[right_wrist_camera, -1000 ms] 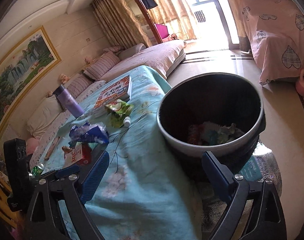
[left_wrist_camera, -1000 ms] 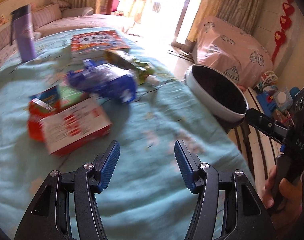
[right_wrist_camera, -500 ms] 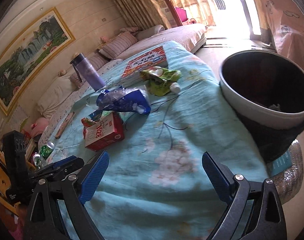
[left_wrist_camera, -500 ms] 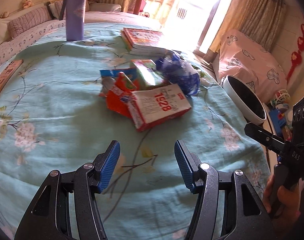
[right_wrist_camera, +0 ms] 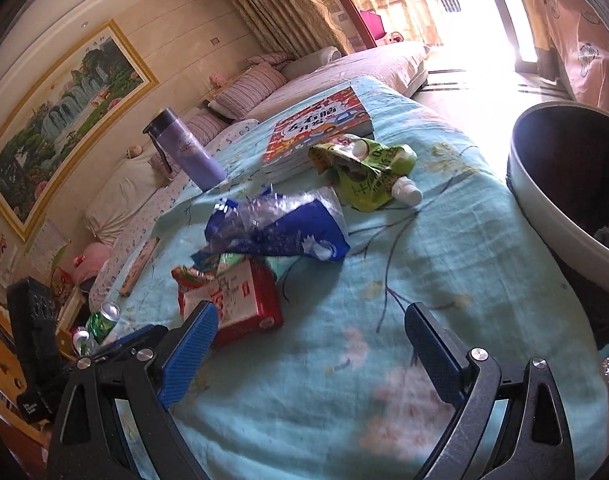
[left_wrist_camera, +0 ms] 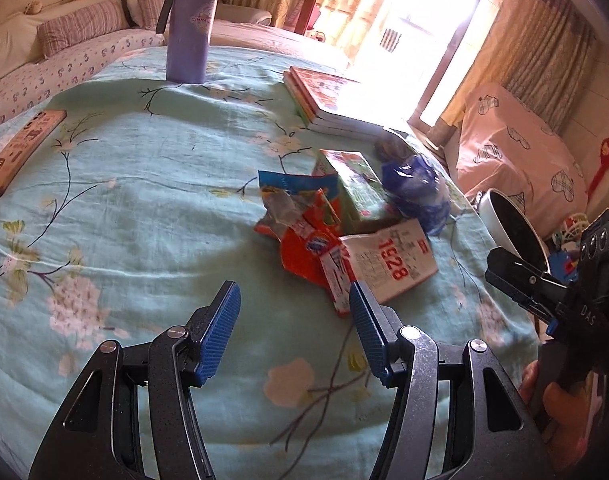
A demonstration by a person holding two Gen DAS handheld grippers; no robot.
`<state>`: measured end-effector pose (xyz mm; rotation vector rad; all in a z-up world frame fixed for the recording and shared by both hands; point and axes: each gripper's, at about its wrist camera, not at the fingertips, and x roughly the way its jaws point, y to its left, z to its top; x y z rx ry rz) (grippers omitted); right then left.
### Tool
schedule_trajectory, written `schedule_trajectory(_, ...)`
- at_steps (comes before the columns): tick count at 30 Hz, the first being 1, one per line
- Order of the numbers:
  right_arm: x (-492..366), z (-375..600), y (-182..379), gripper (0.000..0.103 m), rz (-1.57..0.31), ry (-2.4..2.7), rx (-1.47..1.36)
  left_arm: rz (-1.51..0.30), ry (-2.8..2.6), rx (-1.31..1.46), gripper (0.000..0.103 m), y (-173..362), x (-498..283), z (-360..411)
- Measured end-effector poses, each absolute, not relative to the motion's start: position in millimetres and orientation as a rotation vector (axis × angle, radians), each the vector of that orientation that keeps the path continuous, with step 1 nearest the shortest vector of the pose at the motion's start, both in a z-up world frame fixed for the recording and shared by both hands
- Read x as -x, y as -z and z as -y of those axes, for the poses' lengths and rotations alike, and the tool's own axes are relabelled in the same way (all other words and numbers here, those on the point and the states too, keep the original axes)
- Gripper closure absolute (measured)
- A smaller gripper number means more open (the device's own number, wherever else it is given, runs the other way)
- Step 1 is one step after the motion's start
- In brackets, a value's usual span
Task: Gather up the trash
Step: 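Grasp the crumpled foil wrapper with the left tool while the right tool grasps the blue plastic bag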
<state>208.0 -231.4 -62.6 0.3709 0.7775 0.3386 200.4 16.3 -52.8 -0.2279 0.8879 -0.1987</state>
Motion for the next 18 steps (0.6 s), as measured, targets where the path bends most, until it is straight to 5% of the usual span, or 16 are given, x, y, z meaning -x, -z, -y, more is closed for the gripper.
schedule_trajectory(9, -255.7, 237.9, 72.5, 0.008, -0.799, -0.35, -0.509, -0.934, 0.223, 0.314, 0.046, 66.4, -244.6, -27.3)
schedule_trajectory(11, -267.3, 236.8, 77.1, 0.008, -0.813, -0.354, -0.533, -0.947, 0.246, 0.33, 0.049, 71.0, -252.8, -25.7)
schedule_trajectory(13, -274.1, 235.0, 80.8, 0.013, -0.822, -0.366, -0.557, -0.949, 0.265, 0.334, 0.062, 73.3, -256.7, -22.4)
schedule_trajectory(15, -277.1, 229.7, 80.1, 0.032, -0.813, -0.39, -0.55, -0.949, 0.294, 0.331, 0.086, 73.7, -257.3, -17.4)
schedule_trajectory(16, -276.5, 226.3, 78.1, 0.053, -0.809, -0.391, -0.528, -0.95, 0.311, 0.322, 0.097, 74.0, -256.9, -13.2)
schedule_trajectory(17, -275.2, 222.6, 76.2, 0.068, -0.816, -0.376, -0.493, -0.943, 0.317, 0.308, 0.097, 72.7, -255.1, -9.8)
schedule_trajectory(18, -275.0, 220.4, 76.0, 0.098, -0.823, -0.373, -0.472, -0.932, 0.315, 0.288, 0.099, 70.5, -252.7, -6.7)
